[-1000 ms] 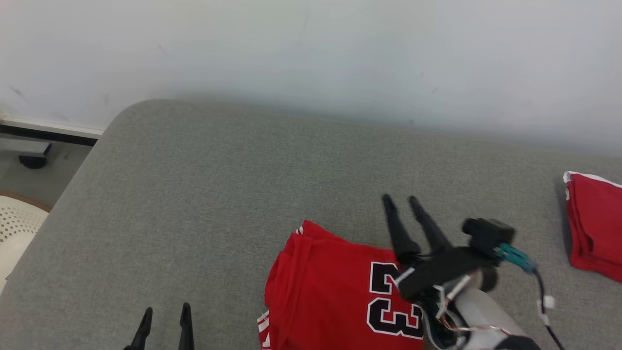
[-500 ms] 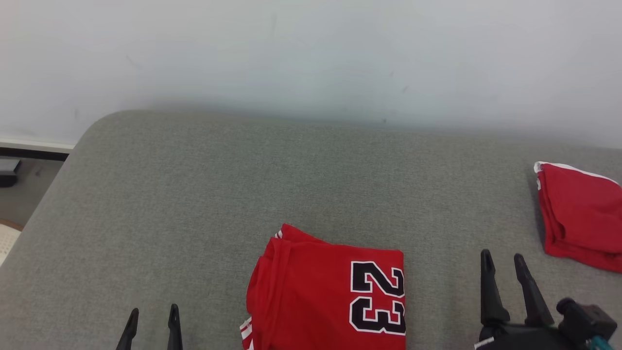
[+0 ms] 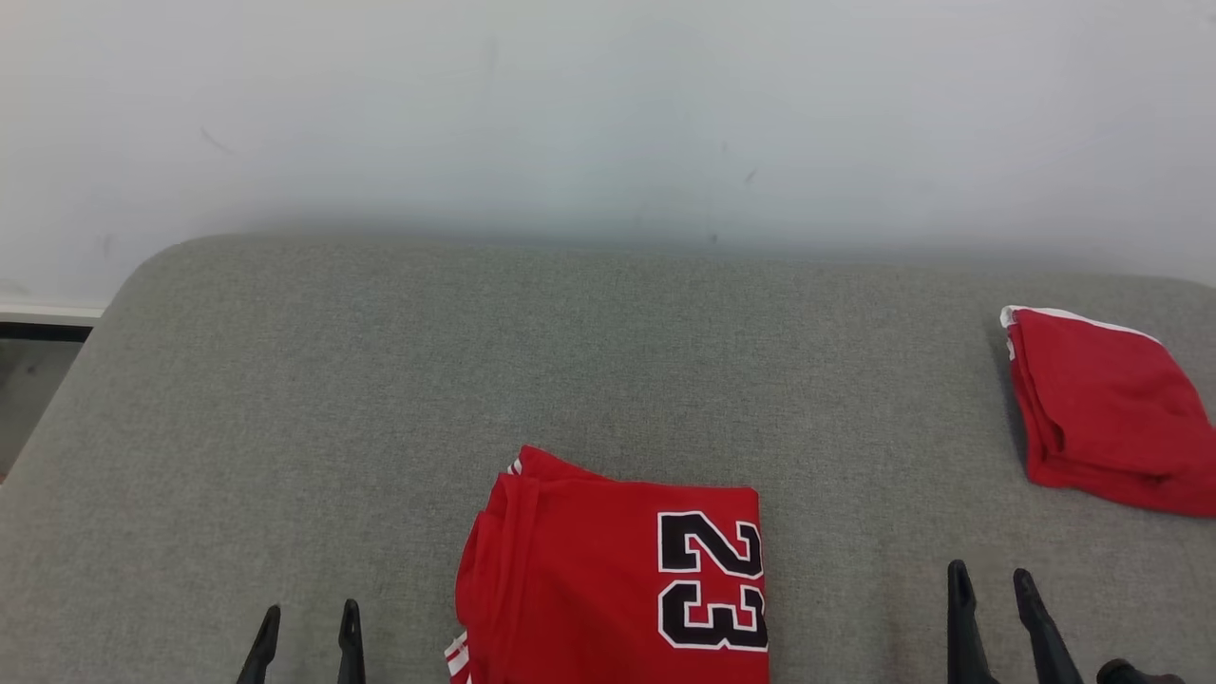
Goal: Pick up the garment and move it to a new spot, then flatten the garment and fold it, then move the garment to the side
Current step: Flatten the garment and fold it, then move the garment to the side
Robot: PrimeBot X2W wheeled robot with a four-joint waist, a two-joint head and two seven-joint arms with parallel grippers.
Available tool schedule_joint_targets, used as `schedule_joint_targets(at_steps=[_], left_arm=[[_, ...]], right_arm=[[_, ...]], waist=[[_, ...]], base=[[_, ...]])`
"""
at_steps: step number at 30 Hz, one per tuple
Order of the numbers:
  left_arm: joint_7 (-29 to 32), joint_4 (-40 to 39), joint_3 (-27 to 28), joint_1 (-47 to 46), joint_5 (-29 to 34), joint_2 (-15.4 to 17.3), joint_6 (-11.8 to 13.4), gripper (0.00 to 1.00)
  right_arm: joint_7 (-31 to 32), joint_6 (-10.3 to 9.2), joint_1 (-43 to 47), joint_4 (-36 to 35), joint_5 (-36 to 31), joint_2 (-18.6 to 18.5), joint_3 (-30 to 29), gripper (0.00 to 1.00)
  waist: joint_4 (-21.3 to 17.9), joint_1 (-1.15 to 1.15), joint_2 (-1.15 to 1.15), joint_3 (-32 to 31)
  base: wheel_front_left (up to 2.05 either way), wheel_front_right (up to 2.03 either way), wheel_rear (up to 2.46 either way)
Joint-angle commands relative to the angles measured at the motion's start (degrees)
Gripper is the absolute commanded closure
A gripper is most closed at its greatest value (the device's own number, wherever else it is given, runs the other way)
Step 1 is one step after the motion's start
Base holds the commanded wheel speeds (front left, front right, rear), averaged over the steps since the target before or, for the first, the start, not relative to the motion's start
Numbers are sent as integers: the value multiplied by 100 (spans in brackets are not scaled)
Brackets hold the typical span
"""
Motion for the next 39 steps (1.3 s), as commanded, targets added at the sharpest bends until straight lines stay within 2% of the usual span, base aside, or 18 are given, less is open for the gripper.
schedule_joint_targets(at_steps=[1, 10, 21, 39], left_arm=[[-16, -36, -17, 58, 65, -3, 15, 0], [-16, -83, -127, 129, 132, -1, 18, 0], [-16, -241, -96, 231, 136, -2, 69, 0], [-16, -504, 115, 373, 239, -2, -59, 0]], right_arm=[[-1, 2, 39, -18, -26, 5, 29, 0], [-1, 2, 120, 101, -444, 3, 350, 0], [-1, 2, 153, 94, -360, 4, 316, 0], [-1, 2, 112, 101, -384, 5, 171, 0]], waist=[[-23, 0, 0, -2], [-74, 0, 0, -55], [-111, 0, 0, -80], [-108, 0, 0, -86]], base=[[0, 0, 0], [0, 0, 0], [0, 0, 0], [0, 0, 0]])
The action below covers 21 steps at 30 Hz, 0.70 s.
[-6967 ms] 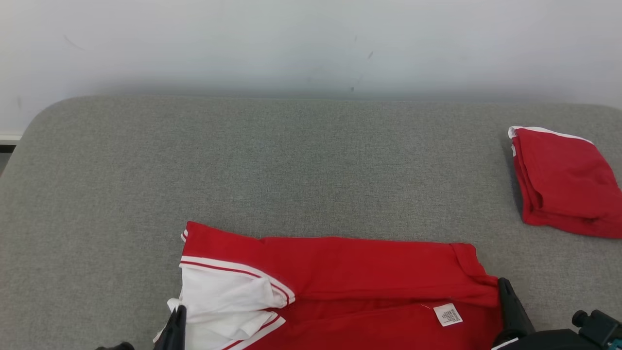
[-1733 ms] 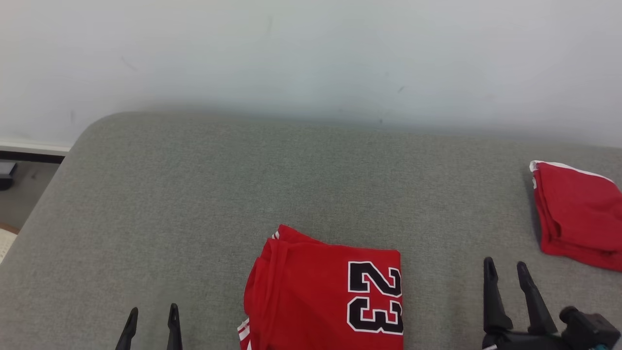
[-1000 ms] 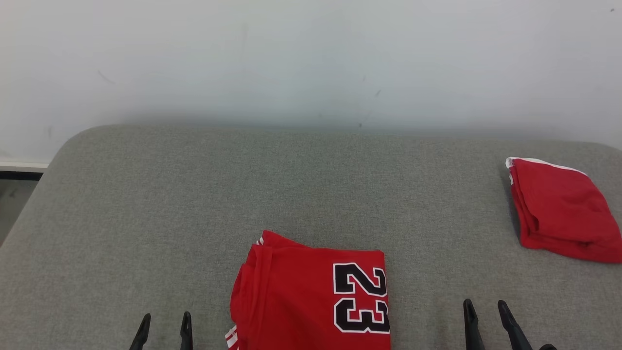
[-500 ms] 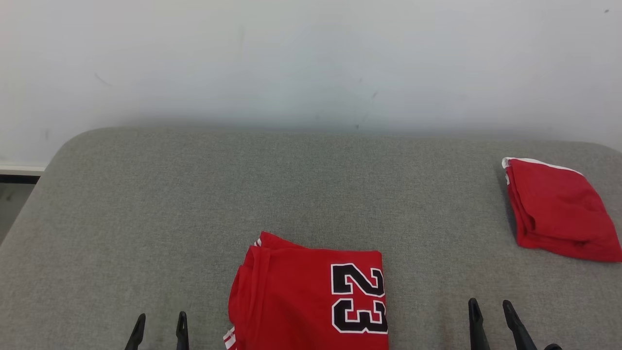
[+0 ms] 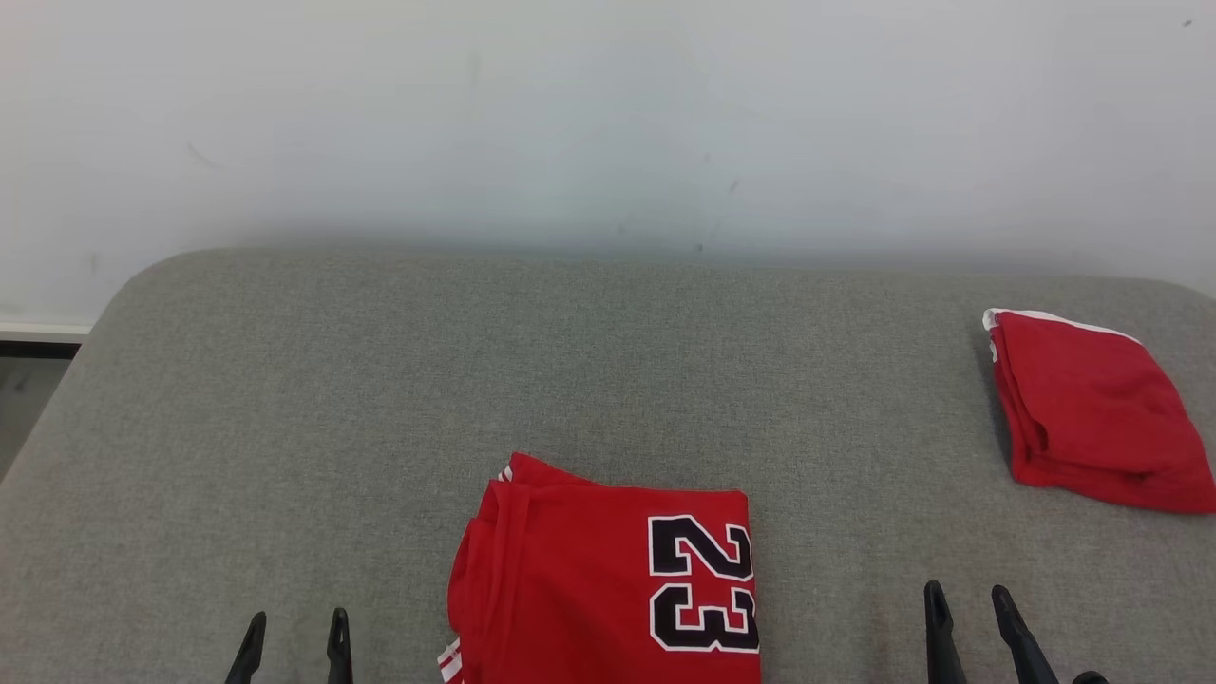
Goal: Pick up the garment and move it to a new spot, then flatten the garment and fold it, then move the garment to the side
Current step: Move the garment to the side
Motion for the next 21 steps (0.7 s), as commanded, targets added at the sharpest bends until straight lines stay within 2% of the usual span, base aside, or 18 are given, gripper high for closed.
schedule_joint_targets(at_steps=[1, 21], left_arm=[[-16, -39, 57, 83, -45, 0, -16, 0], [-16, -74, 119, 86, -99, -1, -75, 0]], right_arm=[[-1, 2, -3, 2, -12, 0, -22, 0], [-1, 3, 48, 34, -34, 0, -35, 0]], waist=[[-5, 0, 0, -2], [7, 0, 0, 6]], base=[[0, 0, 0], [0, 0, 0]])
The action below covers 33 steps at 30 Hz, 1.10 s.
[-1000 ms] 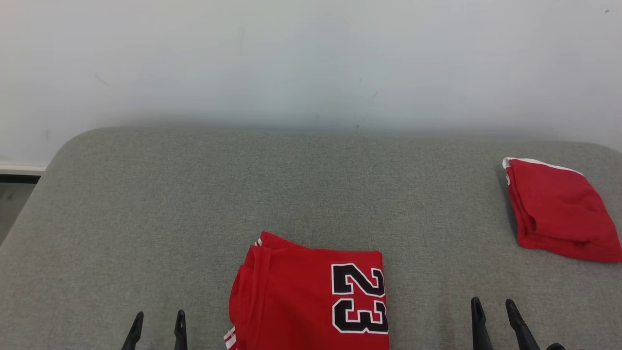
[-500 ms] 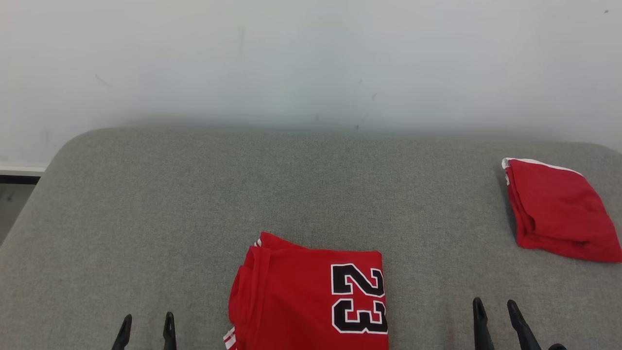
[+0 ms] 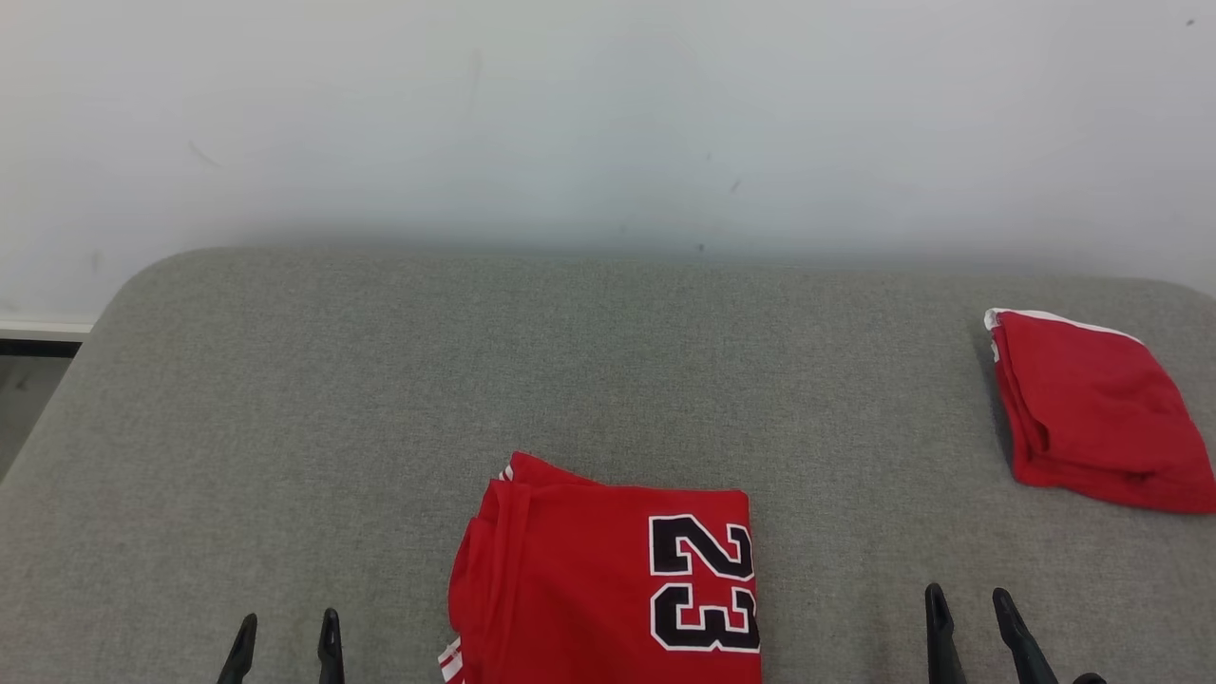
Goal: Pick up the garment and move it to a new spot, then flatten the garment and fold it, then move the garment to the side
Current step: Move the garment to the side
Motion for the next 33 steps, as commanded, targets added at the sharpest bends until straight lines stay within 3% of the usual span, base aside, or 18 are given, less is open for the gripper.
schedule_joint_targets(at_steps=[1, 10, 18, 33], left_arm=[[-16, -28, 6, 31, -15, -1, -21, 0], [-16, -25, 25, 20, 7, -1, -27, 0], [-16, 35, -85, -73, 24, -2, -33, 0], [-17, 177, -429, -259, 85, -2, -34, 0]], right_arm=[[-1, 3, 44, -7, -1, 0, -2, 0], [-1, 3, 65, -20, 9, 1, 47, 0], [-2, 3, -339, 262, 51, 1, 438, 0], [1, 3, -2073, 3082, 357, -4, 1267, 0]], waist=[[-4, 0, 0, 4], [26, 0, 0, 5], [227, 0, 0, 43], [777, 0, 0, 72]], base=[[0, 0, 0], [0, 0, 0], [0, 0, 0], [0, 0, 0]])
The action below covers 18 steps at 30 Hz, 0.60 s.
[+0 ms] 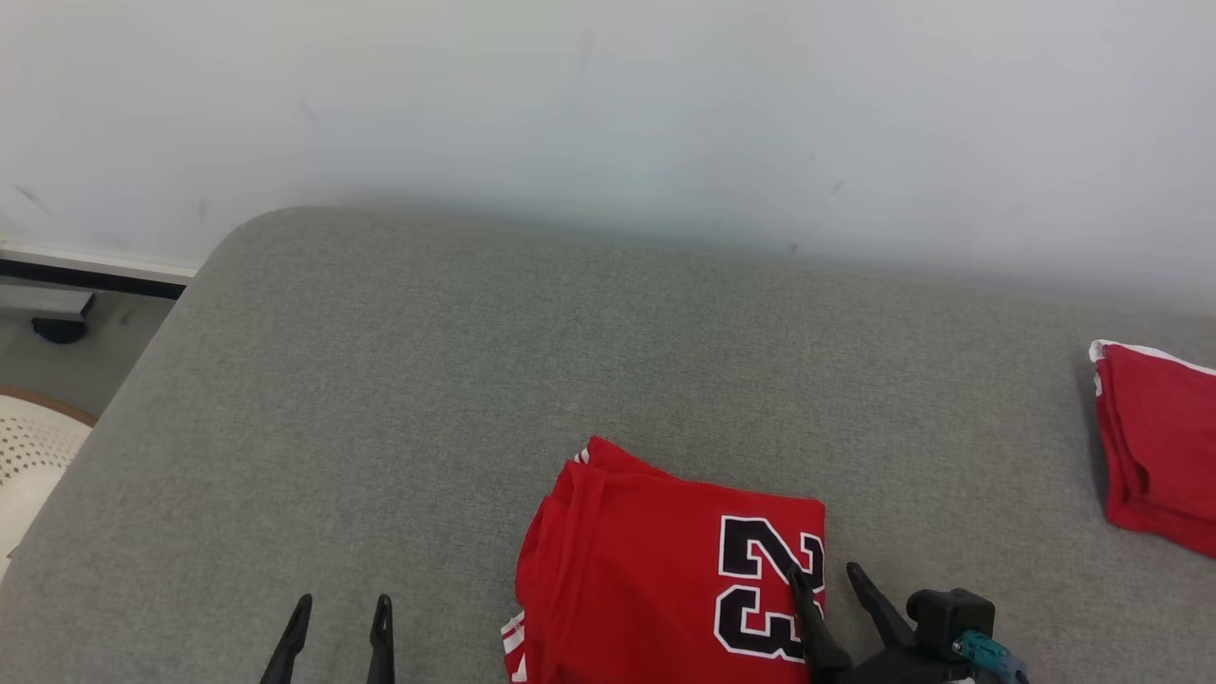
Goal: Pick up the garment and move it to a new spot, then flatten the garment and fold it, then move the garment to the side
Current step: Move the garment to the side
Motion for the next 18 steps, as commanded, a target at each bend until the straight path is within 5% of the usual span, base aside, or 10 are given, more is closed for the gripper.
schedule_joint_targets(at_steps=[1, 6, 12, 13, 15, 16, 18], left_arm=[[-16, 8, -19, -48, 36, -3, -3, 0], [-16, 3, -120, -85, 13, -2, 0, 0], [-16, -5, -132, -80, -17, -2, -1, 0], [-16, -3, -129, -78, -25, -2, -1, 0], [-16, 6, -121, -91, -43, -2, -1, 0], [-16, 12, -128, -102, -48, -2, -2, 0], [-16, 23, -146, -128, -51, -2, -2, 0]], right_arm=[[-3, 3, -50, 65, 78, -5, 20, 0], [-3, 3, -251, 784, 353, -4, 247, 0], [36, 3, -207, 1408, 1460, 11, 1074, 2], [40, 3, -228, 1487, 1603, 16, 1218, 19], [43, 2, -296, 1590, 1813, 17, 1416, 82], [42, 2, -351, 1631, 1880, 17, 1473, 100], [37, -8, -462, 1684, 1939, 3, 1507, 100]], waist=[[83, 0, 0, 10], [187, 0, 0, 18], [188, 0, 0, 33], [181, 0, 0, 34], [165, 0, 0, 36], [160, 0, 0, 36], [153, 0, 0, 34]], base=[[0, 0, 0], [0, 0, 0], [0, 0, 0], [0, 0, 0], [0, 0, 0], [0, 0, 0], [0, 0, 0]])
